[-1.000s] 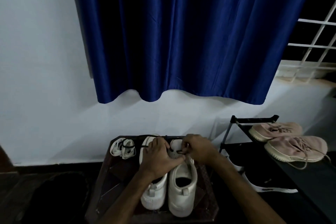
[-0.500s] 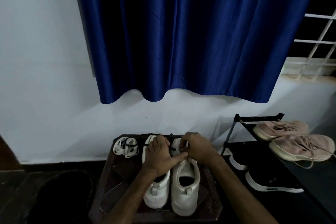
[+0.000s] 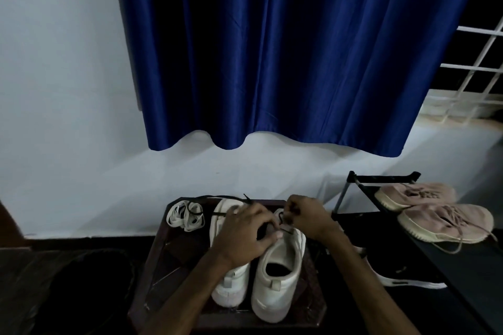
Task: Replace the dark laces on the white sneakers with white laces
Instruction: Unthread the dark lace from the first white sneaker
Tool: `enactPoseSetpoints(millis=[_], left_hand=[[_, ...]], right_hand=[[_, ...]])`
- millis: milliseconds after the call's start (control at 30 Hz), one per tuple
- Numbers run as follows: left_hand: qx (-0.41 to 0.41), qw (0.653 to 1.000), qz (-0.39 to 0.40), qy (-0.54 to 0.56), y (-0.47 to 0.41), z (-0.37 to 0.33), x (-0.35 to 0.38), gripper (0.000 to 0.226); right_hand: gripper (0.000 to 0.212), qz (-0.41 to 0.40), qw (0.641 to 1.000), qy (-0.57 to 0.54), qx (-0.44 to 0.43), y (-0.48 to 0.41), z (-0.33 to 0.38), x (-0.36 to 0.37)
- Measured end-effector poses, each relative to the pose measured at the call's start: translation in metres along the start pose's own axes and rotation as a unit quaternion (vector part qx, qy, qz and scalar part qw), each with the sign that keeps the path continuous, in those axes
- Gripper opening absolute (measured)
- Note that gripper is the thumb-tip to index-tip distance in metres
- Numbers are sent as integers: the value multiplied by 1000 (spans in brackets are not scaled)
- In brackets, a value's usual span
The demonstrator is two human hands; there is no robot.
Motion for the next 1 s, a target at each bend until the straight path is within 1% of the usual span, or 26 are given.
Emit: enactPoseSetpoints(millis=[67,167,300,400,467,500,567,600,633,700,733,800,867,1000], left_hand=[[30,998,48,-12,0,-7,-3,51],[30,993,97,-63,0,-13,-5,62],[-9,989,127,-75,1,-13,-6,54],[-35,989,129,-66,1,-12,-5,53],[-49,989,127,-52,1,-11,-4,52],[-58,990,122,-41,1,-10,-5,52],[-81,991,102,-16,4,-6,-4,60],[-99,992,78,-2,6,-3,-5,68],[-123,991,47,11,7,-1,-7,77],[-174,985,11,14,9,1,-9,87],[-189,982,14,0,9,1,-8,93],[-196,980,39,-26,8,1,-5,106],[-197,978,61,-32,7,4,-1,115],[-203,973,109,-34,4,8,2,117]], right_hand=[[18,44,995,-86,-12,-4,10,5],[17,68,991,-106,-47,-9,24,11],[18,26,981,-183,-50,-7,14,3],[11,31,970,-235,-60,12,-8,-8],[12,28,968,-243,-56,21,-28,-18],[15,28,975,-212,-57,21,-39,-22],[17,66,995,-63,-41,17,-48,-23],[13,74,997,7,-28,16,-45,-21],[6,62,997,28,-26,14,-39,-19],[8,15,999,-14,-48,11,-14,-13],[9,12,998,-28,-63,9,0,-6],[10,34,996,-4,-86,4,18,9],[8,25,996,29,-83,-3,22,18],[3,29,993,90,-64,-9,21,26]])
Point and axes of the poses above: each hand's wrist, its own y-axis away from the middle knuckle, its own x-axis out of the palm, z = x × y, the point moved 3 cm from there along -y, towards the middle knuckle, and after that the axes turned 10 degrees about x, right-handed, at the moved point
